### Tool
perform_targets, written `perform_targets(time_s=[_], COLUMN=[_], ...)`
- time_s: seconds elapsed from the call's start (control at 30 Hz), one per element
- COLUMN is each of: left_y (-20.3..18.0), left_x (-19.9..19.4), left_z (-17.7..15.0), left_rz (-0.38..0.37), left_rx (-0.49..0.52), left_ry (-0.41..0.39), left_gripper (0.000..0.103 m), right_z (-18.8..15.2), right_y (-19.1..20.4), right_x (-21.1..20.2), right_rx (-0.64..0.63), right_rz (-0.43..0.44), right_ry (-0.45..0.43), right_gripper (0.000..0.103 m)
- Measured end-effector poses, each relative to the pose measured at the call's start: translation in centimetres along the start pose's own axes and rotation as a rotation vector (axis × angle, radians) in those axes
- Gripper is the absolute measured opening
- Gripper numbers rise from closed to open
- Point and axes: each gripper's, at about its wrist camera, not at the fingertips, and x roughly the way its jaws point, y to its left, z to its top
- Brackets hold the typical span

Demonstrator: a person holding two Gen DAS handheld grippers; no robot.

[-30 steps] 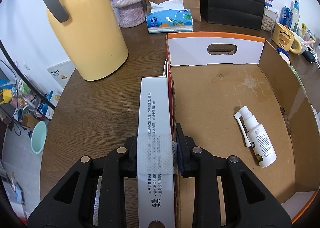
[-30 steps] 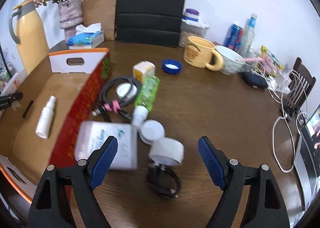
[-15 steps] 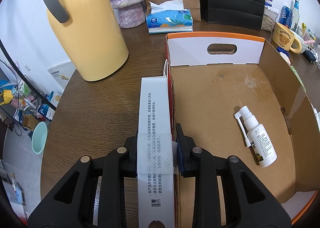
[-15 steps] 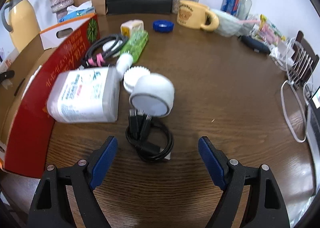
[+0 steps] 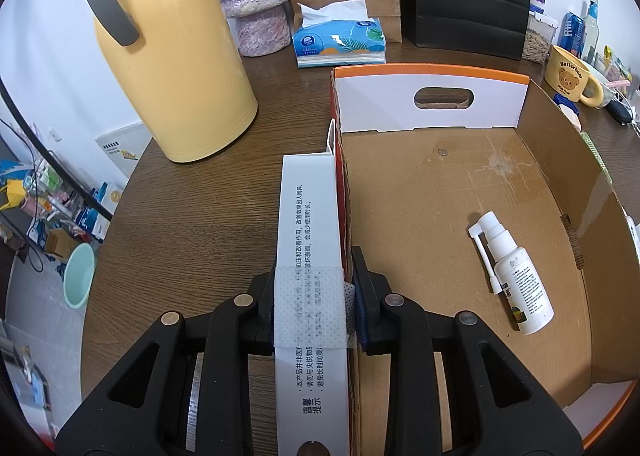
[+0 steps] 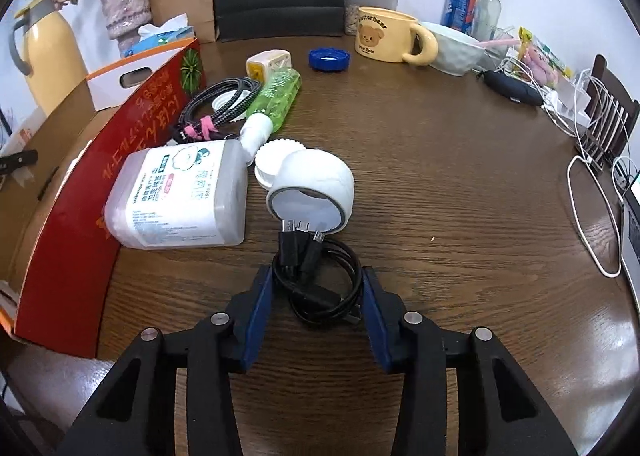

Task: Organize rigid objects
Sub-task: 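Move the right tool to the black cable and grasp it, then lift the black cable into the orange box and open the right tool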

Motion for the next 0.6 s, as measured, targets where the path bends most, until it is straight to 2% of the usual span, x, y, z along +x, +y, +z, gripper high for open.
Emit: perform_targets(time_s=[0.23,0.6], left_y=[0.0,0.0], left_x=[0.0,0.0], left_z=[0.0,0.0], left_rz=[0.000,0.000], left_rx=[0.000,0.000], left_ry=[0.000,-0.001], left_gripper=[0.024,0.024], right_z=[0.1,2.3], right_y=[-0.3,-0.6], right_x=[-0.9,-3.7], right_rx=[0.004,-0.008], right_rz=[-0.013,-0.051], right_ry=[-0.027,-0.129], right_gripper=[0.044,0.044])
